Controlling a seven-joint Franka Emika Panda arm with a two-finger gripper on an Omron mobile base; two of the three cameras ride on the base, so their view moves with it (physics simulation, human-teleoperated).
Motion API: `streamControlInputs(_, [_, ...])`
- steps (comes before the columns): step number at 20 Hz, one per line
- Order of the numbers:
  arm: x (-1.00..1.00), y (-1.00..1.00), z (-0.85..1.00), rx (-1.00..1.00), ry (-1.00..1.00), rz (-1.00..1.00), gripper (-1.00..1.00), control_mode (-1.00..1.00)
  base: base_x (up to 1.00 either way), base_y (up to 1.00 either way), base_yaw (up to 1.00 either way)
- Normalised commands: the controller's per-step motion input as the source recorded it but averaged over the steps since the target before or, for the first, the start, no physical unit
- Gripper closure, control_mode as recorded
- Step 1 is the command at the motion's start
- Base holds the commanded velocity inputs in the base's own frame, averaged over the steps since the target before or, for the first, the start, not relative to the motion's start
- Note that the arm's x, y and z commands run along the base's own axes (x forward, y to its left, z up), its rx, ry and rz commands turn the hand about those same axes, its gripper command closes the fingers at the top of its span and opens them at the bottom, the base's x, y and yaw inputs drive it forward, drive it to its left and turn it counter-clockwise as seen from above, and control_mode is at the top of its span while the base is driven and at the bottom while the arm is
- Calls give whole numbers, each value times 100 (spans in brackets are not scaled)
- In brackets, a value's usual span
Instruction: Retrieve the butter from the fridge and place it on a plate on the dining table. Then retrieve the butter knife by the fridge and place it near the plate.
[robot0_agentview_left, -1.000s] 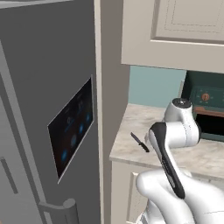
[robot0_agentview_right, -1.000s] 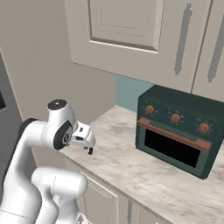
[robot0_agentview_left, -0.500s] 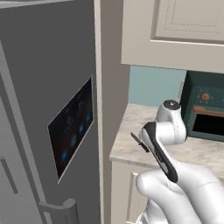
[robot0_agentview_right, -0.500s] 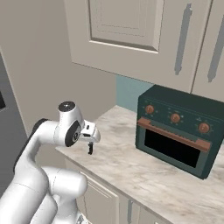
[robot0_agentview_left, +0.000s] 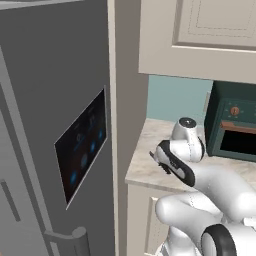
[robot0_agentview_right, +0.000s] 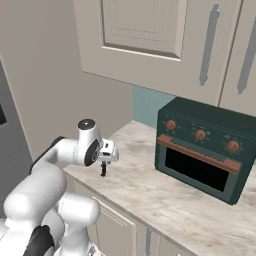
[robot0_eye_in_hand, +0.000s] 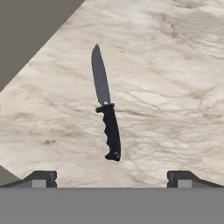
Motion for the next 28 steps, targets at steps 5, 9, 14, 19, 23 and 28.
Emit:
streamControlInputs(5, [8, 0, -16, 0, 10, 0, -100, -100, 0, 0, 0])
streamControlInputs(9, [13, 0, -16, 0, 5, 0, -100, -100, 0, 0, 0])
streamControlInputs(14, [15, 0, -24, 0, 4, 0, -100, -100, 0, 0, 0])
streamControlInputs(19, [20, 0, -24, 0, 3, 0, -100, -100, 0, 0, 0])
streamControlInputs(23, [26, 0, -22, 0, 5, 0, -100, -100, 0, 0, 0])
streamControlInputs(28, [20, 0, -24, 0, 3, 0, -100, -100, 0, 0, 0])
